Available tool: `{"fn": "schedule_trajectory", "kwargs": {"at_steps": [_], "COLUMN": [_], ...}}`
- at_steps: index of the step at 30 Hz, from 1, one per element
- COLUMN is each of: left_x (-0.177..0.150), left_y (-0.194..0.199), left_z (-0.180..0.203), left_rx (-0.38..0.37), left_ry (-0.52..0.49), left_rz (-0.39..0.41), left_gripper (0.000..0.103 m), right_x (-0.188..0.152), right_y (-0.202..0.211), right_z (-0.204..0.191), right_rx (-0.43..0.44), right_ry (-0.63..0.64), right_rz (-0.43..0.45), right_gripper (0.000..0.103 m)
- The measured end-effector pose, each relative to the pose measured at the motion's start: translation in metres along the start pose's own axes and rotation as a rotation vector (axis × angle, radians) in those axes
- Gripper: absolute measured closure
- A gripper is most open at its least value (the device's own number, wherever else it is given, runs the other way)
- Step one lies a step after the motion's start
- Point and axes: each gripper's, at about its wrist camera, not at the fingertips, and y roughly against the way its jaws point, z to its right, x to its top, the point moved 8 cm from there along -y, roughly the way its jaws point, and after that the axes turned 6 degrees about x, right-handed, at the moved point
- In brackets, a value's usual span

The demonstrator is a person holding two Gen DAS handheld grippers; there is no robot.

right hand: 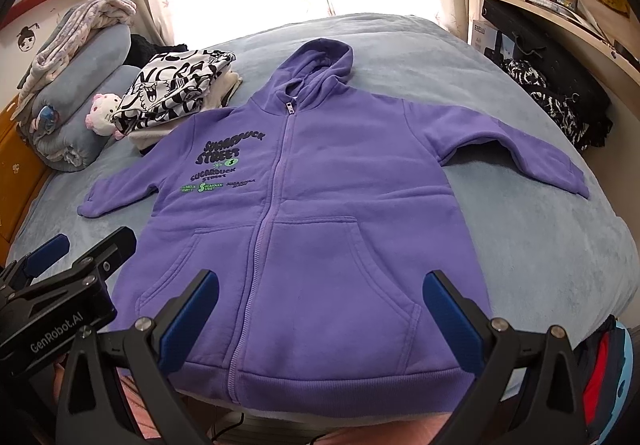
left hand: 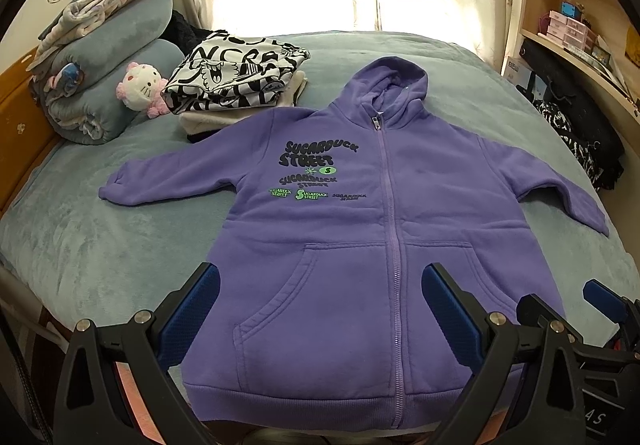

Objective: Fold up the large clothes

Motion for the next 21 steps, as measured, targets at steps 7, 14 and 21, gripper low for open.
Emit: {"fn": "schedule_trajectory", "kwargs": {"at_steps": [7,14,21], "left_x": [-0.0002,-0.0002,0.0036], "left_y": [-0.0010,-0.0019,-0.0051], "left_z": [0.0020,0.0031,0.0088], "left_rx": [0.001,0.004,0.008], "left_ry": [0.000,-0.004,-0.014], "left_rz": [0.000,0.001,0.006], "left_gripper": [0.004,0.004,0.004], "right_x": [0.0028,0.0031,0.0049], "right_y": [-0.0010,-0.0015,-0.0027], "right_z": [0.0032,0.0041,0.0072], "right_rx": [0.002,0.003,0.006], "right_ry": [-0.002,-0.003,-0.008], "right_rz": [-0.002,-0.002,0.002], "right_gripper": [0.001,0.001,0.001]}}
